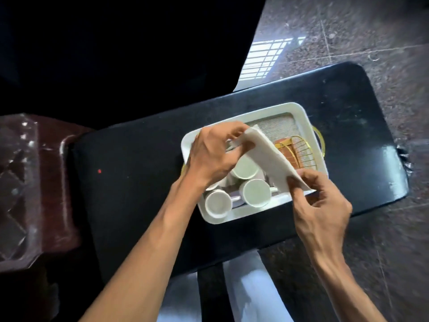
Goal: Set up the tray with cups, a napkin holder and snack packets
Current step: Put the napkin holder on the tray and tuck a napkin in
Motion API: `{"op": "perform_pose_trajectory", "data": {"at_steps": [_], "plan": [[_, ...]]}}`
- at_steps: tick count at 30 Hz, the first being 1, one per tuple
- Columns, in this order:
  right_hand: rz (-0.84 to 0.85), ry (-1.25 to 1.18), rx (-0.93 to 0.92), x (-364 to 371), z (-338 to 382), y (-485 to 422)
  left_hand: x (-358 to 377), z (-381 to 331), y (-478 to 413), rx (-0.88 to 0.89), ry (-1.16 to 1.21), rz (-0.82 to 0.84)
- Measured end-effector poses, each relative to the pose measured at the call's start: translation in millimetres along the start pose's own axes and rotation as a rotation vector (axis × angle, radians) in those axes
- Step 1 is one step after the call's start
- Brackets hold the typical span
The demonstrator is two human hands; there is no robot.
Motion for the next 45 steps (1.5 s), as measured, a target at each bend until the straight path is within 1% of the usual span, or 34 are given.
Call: {"op": "perform_pose_trajectory", "data": {"at_steps": [3,5,7,10,15,19,23,27,29,32,34,36,39,42,45], "plan": [[-0.124,0.022,-0.003,-32.0,-18.4,-18.2,37.6,-39.1,-32.3,0.121,-0.105,0.030],[-0.183,0.087,-0.018,-46.1,-27.5,-28.3,60.2,-52.1,-49.0,0.154,-0.144,0.033],[-0.204,0.153,-0.034,-53.8,-36.6,-35.5,83.4,-53.8,-61.7,0.152,-0.158,0.069],[-0.180,0.196,-0.074,-53.0,-49.4,-41.0,111.3,-41.9,-74.4,0.117,-0.164,0.123],[-0.126,0.218,-0.094,-37.7,-74.8,-42.6,138.1,-13.6,-76.6,0.047,-0.192,0.165],[-0.070,0.238,-0.106,-24.8,-89.1,-40.8,147.6,5.7,-72.1,0.014,-0.247,0.187],[-0.027,0.255,-0.098,-14.1,-95.1,-39.2,149.5,9.4,-71.8,-0.006,-0.223,0.203],[-0.026,0.272,-0.102,-15.7,-90.4,-40.5,143.2,8.3,-68.2,-0.015,-0.223,0.198],[-0.035,0.287,-0.132,-18.7,-78.9,-40.4,132.9,8.8,-63.0,-0.038,-0.182,0.162],[-0.039,0.282,-0.187,-17.5,-50.7,-38.0,103.6,12.0,-48.2,-0.093,-0.121,0.054],[-0.006,0.239,-0.241,-6.8,-24.3,-35.1,77.2,18.3,-32.6,-0.130,-0.086,-0.020],[0.068,0.187,-0.304,13.1,4.8,-29.1,44.6,29.4,-11.0,-0.156,-0.090,-0.100],[0.217,0.190,-0.394,56.8,42.8,-12.3,-12.8,56.3,31.0,-0.212,-0.166,-0.211],[0.392,0.259,-0.451,113.5,69.4,14.1,-74.0,91.9,76.7,-0.287,-0.251,-0.296],[0.555,0.388,-0.522,175.2,92.6,51.6,-135.9,128.4,120.0,-0.362,-0.373,-0.382]]}}
Point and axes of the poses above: each hand's wrist, its own y-axis away from the middle knuckle, its own x-axis out of the palm, z = x × y, the point moved 10 cm from there along -y, towards the middle knuckle
